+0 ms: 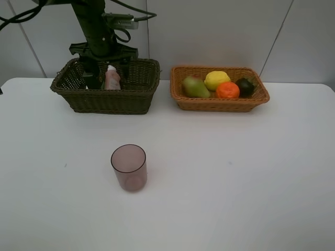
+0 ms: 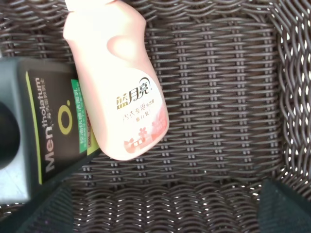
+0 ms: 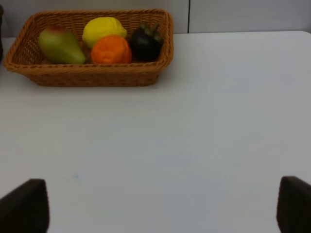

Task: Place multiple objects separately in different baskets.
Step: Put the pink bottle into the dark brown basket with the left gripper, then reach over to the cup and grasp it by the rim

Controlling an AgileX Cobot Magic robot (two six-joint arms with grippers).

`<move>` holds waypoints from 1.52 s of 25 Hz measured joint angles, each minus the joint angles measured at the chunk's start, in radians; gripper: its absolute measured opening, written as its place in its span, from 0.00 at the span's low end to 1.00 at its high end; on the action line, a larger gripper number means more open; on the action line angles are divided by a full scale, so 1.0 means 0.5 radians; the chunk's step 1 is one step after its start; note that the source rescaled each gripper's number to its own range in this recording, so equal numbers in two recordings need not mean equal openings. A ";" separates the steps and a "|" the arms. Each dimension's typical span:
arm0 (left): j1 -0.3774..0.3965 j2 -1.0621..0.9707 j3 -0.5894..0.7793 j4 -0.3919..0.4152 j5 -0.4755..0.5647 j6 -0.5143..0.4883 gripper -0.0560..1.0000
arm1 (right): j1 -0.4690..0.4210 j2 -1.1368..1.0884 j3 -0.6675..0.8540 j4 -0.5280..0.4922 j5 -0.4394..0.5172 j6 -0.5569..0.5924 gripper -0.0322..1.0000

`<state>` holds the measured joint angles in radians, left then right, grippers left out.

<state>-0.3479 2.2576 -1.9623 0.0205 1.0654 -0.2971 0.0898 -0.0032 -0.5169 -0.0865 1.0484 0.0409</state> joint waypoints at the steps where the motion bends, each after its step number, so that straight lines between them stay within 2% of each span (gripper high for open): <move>1: 0.000 0.000 0.000 -0.006 0.000 0.000 1.00 | 0.000 0.000 0.000 0.000 0.000 0.000 1.00; 12: 0.000 -0.111 0.000 -0.139 0.071 0.041 1.00 | 0.000 0.000 0.000 0.000 0.000 0.000 1.00; 17: -0.006 -0.254 0.000 -0.289 0.200 0.132 1.00 | 0.000 0.000 0.000 0.000 0.000 0.000 1.00; 22: -0.060 -0.398 0.000 -0.302 0.293 0.192 1.00 | 0.000 0.000 0.000 0.000 0.000 0.000 1.00; 29: -0.213 -0.548 0.000 -0.304 0.299 0.204 1.00 | 0.000 0.000 0.000 0.000 0.000 0.000 1.00; 38: -0.497 -0.601 0.044 -0.285 0.300 0.173 1.00 | 0.000 0.000 0.000 0.000 0.000 0.000 1.00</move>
<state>-0.5965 1.9568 -1.9406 -0.1220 1.2155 -0.2105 0.0898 -0.0032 -0.5169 -0.0865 1.0484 0.0409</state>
